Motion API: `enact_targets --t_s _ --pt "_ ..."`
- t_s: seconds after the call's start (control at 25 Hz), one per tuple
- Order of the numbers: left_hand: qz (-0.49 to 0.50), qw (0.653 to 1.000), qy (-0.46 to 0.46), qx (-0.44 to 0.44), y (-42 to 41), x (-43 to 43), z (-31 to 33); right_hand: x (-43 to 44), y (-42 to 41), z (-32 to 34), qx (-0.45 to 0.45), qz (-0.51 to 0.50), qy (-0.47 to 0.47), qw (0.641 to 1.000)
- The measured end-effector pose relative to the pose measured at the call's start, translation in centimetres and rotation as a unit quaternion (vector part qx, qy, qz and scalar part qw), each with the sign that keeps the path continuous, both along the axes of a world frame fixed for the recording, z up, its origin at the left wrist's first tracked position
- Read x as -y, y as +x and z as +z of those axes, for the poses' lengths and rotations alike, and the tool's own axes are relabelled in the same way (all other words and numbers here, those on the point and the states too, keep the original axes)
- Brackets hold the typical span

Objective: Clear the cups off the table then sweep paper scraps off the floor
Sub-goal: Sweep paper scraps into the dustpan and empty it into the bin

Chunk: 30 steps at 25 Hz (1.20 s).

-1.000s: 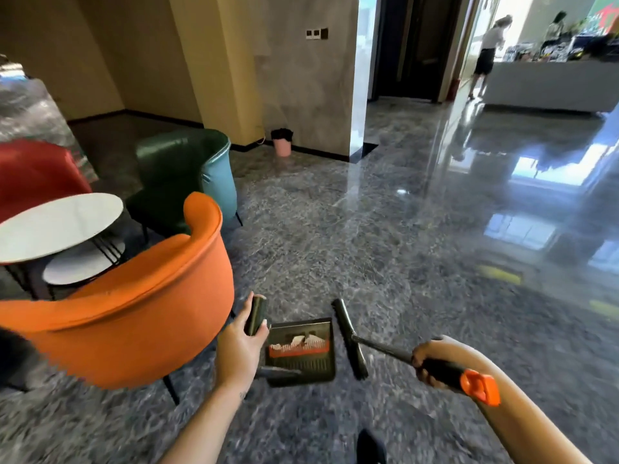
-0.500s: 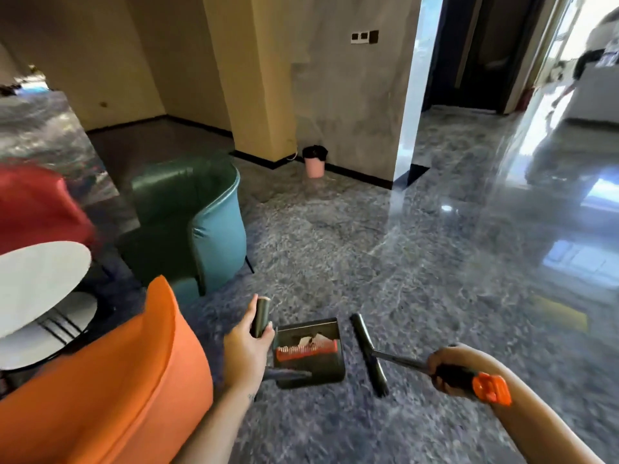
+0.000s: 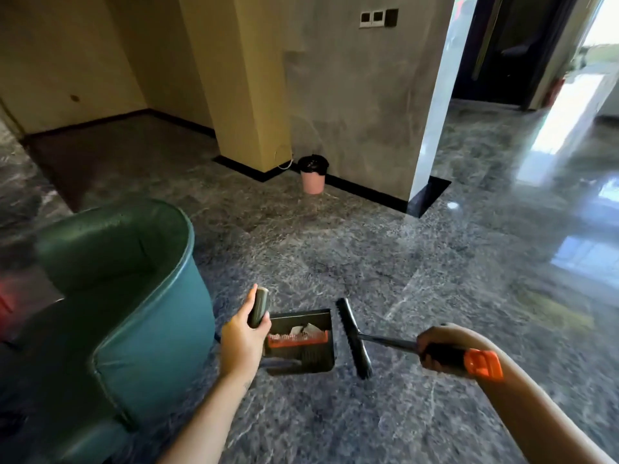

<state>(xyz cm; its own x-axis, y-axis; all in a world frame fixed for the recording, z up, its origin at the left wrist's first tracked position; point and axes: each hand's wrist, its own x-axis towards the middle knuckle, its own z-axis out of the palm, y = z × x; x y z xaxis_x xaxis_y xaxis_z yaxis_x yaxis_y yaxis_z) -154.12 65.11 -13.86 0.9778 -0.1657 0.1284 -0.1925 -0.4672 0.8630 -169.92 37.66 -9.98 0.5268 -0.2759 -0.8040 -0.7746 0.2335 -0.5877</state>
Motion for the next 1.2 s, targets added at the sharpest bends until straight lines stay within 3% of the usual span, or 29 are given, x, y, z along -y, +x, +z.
enact_targets --t_s 0.32,0.68,1.0,1.2 --pt "0.011 1.0 0.003 0.004 33.1 19.3 -2.0 20.0 34.2 -3.3 -0.012 0.028 -0.029 0.999" --pt "0.052 0.998 -0.039 -0.017 68.4 35.1 -0.4 37.5 71.5 -1.8 -0.034 0.053 -0.045 0.997" --pt "-0.012 1.0 0.007 -0.022 102.7 47.9 -3.1 49.8 102.5 -3.9 -0.044 0.002 -0.01 0.999" --pt "-0.084 0.995 0.048 -0.019 120.2 55.8 -3.3 56.5 117.3 -4.4 -0.072 0.001 -0.011 0.997"
